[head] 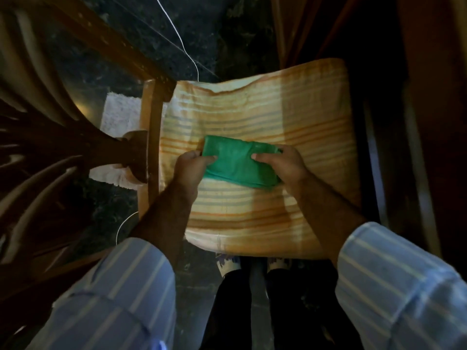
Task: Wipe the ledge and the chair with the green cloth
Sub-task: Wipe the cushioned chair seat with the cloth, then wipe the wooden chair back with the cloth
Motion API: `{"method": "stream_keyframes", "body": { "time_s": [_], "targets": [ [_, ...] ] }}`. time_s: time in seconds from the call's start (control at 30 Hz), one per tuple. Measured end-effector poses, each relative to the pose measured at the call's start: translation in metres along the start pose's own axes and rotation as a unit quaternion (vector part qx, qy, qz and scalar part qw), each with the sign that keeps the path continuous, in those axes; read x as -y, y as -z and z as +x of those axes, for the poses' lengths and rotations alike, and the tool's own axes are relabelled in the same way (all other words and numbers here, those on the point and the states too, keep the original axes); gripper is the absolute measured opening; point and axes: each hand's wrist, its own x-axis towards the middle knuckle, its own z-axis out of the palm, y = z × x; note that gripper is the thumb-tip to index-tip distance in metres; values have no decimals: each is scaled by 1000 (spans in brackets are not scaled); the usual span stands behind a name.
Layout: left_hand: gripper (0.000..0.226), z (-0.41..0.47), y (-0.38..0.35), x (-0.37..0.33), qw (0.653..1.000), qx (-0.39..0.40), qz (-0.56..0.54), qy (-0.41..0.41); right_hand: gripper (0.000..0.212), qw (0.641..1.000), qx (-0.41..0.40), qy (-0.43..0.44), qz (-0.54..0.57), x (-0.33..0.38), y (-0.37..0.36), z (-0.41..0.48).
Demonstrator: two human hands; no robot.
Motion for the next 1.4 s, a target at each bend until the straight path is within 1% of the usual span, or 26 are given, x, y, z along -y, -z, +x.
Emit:
{"method": "stream_keyframes", "body": {
  "time_s": [0.07,0.13,0.17,0.2,0.27,0.3,0.4,0.47,0.57,0.63,0.67,0.73,0.8,0.87,0.9,0.93,0.97,1.0,1.07,1.1,1.17,1.2,1.23,1.3,1.33,1.4],
  "targets": [
    [16,-12,3,-12,1000,5,-15,-2,36,999,12,0,42,7,3,-14],
    [13,-28,6,-26,999,17,-28,10,33,998,22,5,60,18,4,-28],
    [15,-37,10,-35,1000,17,-13,-5,32,997,25,11,66,26,4,-37],
    [16,-45,14,-43,999,7,18,-39,29,997,22,20,66,34,4,-46],
    [11,-65,27,-67,990,-25,78,-119,24,997,8,41,70,53,2,-62],
    [15,-78,33,-79,984,-36,101,-144,23,995,2,51,80,61,2,-69],
    [18,-116,61,-117,973,-68,113,-188,30,988,21,84,124,96,-7,-92],
    [26,-139,80,-141,966,-90,106,-219,37,984,36,110,134,121,-20,-108],
    [32,-179,112,-174,939,-138,142,-281,32,971,70,147,173,155,-47,-131],
    [30,-206,133,-195,913,-183,186,-315,33,960,106,164,203,174,-71,-147],
    [27,-218,144,-207,889,-213,229,-334,36,955,123,169,210,182,-84,-154],
    [26,-238,166,-231,828,-264,316,-380,41,950,139,178,215,198,-114,-167],
    [26,-247,184,-253,780,-282,354,-432,48,952,113,211,191,212,-144,-182],
    [27,-246,200,-272,736,-292,394,-467,60,945,38,307,109,219,-169,-200],
    [28,-243,206,-279,715,-293,420,-477,60,929,17,364,70,219,-180,-209],
    [29,-239,212,-283,697,-295,442,-481,58,910,26,412,45,219,-191,-219],
    [30,-234,216,-285,687,-296,456,-481,57,894,66,442,32,219,-202,-229],
    [31,-229,222,-286,686,-301,459,-477,58,885,121,450,20,220,-213,-238],
    [31,-221,233,-283,698,-309,438,-474,67,884,221,411,0,222,-234,-251],
    [31,-218,236,-282,706,-309,423,-476,70,889,238,391,-3,223,-242,-254],
    [35,-213,236,-280,709,-303,420,-479,69,896,226,382,7,224,-253,-256],
    [41,-210,235,-280,713,-290,420,-480,67,897,218,383,15,223,-257,-255],
    [49,-208,234,-281,727,-271,412,-477,65,898,209,387,22,223,-261,-254],
    [63,-206,231,-281,779,-227,365,-457,64,898,190,396,27,228,-267,-246],
    [66,-205,231,-281,798,-206,344,-449,65,898,179,400,28,234,-271,-240],
    [68,-201,231,-281,813,-177,340,-439,67,897,155,411,45,253,-277,-223]
  ]
}}
